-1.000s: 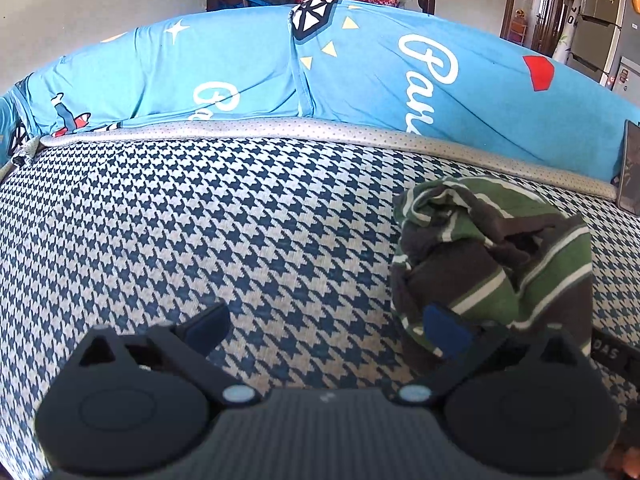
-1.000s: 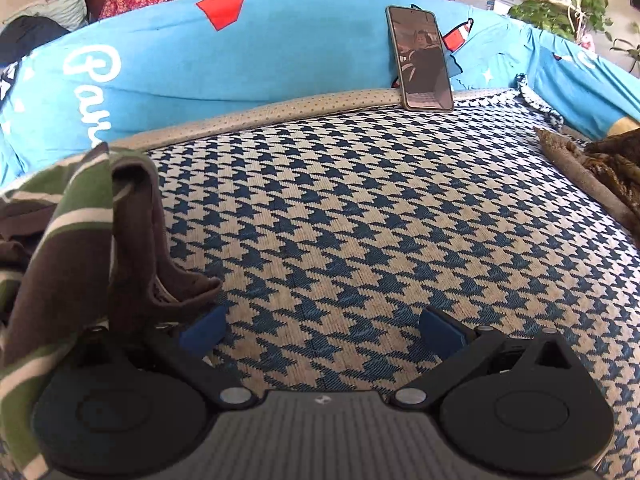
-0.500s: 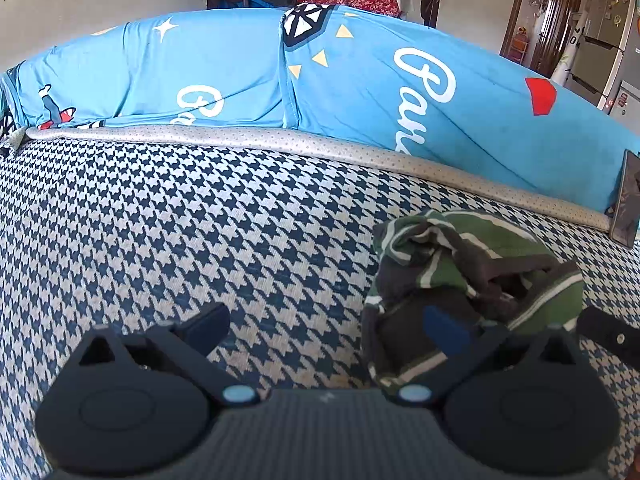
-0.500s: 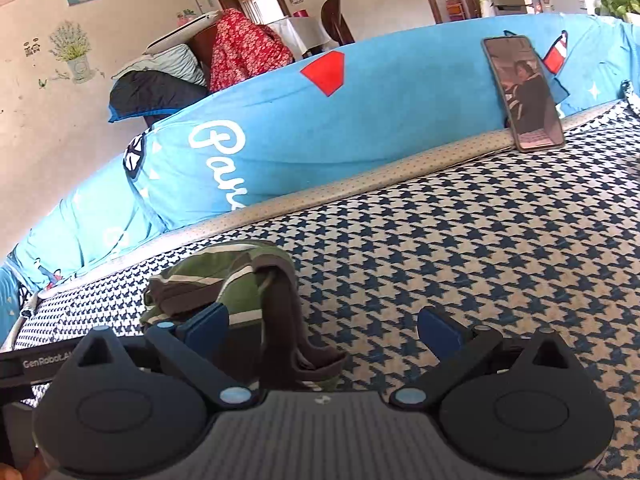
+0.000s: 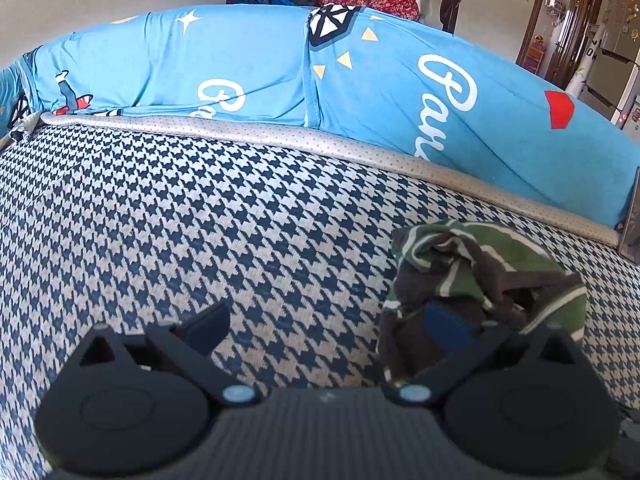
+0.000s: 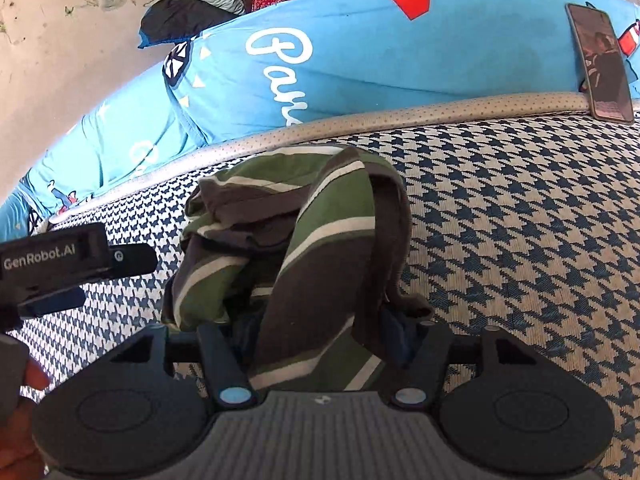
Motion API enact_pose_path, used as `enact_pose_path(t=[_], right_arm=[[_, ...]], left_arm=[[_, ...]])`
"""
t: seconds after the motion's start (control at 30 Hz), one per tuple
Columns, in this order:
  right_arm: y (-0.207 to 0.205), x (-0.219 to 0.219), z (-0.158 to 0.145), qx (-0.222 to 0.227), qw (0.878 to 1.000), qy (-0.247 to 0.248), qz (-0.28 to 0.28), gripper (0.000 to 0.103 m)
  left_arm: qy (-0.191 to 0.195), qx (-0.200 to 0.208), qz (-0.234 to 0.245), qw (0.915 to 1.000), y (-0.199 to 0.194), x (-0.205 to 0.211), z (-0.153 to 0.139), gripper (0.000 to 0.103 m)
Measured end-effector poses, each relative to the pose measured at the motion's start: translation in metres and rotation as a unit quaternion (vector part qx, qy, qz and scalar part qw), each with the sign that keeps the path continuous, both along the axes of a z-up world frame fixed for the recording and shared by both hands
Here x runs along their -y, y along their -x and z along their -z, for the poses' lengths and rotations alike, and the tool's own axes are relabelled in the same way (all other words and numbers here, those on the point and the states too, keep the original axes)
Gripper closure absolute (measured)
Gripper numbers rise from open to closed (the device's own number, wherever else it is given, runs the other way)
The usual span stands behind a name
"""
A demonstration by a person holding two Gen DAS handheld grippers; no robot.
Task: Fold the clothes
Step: 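Move the right tool onto the striped shirt and close on its edge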
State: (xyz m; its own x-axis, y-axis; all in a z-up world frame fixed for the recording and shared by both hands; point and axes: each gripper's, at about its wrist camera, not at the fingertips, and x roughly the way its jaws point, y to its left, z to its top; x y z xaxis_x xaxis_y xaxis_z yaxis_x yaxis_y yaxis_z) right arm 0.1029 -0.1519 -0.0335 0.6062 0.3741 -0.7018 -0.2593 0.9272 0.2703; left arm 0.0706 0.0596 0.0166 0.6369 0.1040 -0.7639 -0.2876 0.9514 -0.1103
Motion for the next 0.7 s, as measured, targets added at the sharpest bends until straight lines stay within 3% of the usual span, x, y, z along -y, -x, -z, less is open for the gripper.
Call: enact_pose_path(t=[0.07,0.13,0.23,0.6,0.7], right_arm=[[0.001,0.000,-0.001,0.003,1.000,-0.001,0.002,0.061],[0.002,0.007,-0.005,0.006,1.000,-0.002,0.015,0.076],[0.004,0.019,-0.012,0.011,0.999,-0.005,0.037,0.085],[0.006,0.066,-0.032,0.025,0.992,-0.002,0.120,0.088],[0.003,0.081,-0.030,0.007,0.990,-0.011,0.140,0.082]], left_arm=[[-0.003,-0.002,0.000,1.0000,0.000,0.001,0.000,0.000],[-0.004,-0.002,-0.001,1.0000,0.000,0.002,0.000,0.000],[-0.002,0.000,-0.003,1.0000,0.001,0.001,-0.001,0.000],[0.003,-0.004,-0.010,0.9999,0.000,0.001,0.000,0.000],[0.004,-0.008,-0.001,1.0000,-0.001,0.007,0.002,0.000]])
